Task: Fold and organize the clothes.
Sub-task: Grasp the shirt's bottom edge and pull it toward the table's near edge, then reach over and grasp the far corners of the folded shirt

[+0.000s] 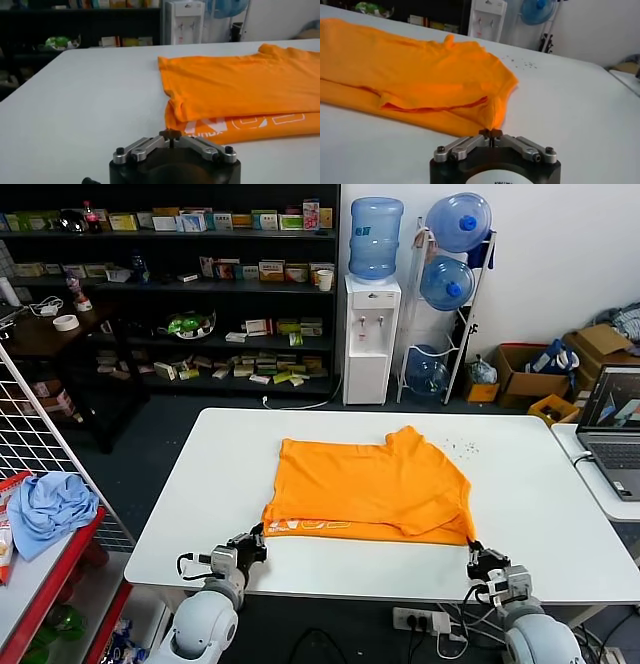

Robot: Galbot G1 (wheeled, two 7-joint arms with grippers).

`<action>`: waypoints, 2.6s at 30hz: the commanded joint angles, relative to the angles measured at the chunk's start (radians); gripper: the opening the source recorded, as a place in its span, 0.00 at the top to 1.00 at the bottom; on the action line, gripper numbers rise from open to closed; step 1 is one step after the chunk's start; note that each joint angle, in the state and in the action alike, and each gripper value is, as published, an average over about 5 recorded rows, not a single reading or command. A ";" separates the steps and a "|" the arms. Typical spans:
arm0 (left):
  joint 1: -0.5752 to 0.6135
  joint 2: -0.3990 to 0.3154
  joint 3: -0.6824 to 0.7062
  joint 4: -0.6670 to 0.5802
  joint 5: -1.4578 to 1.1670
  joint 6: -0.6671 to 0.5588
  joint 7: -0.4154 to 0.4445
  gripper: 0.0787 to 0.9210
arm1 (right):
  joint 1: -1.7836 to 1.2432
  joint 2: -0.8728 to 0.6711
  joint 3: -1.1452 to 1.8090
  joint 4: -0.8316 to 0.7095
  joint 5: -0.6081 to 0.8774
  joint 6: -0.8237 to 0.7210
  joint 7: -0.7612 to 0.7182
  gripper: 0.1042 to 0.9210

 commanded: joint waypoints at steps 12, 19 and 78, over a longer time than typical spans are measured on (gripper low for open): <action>0.095 0.053 -0.014 -0.127 -0.012 0.041 0.011 0.99 | -0.150 -0.006 0.014 0.126 -0.025 -0.031 0.011 0.97; 0.089 0.040 -0.012 -0.108 -0.009 0.034 0.018 0.91 | -0.184 -0.010 0.028 0.154 -0.020 -0.020 0.016 0.89; -0.848 -0.193 0.162 0.930 -0.060 0.006 0.148 0.12 | 0.845 0.079 -0.167 -0.719 0.170 -0.175 -0.160 0.12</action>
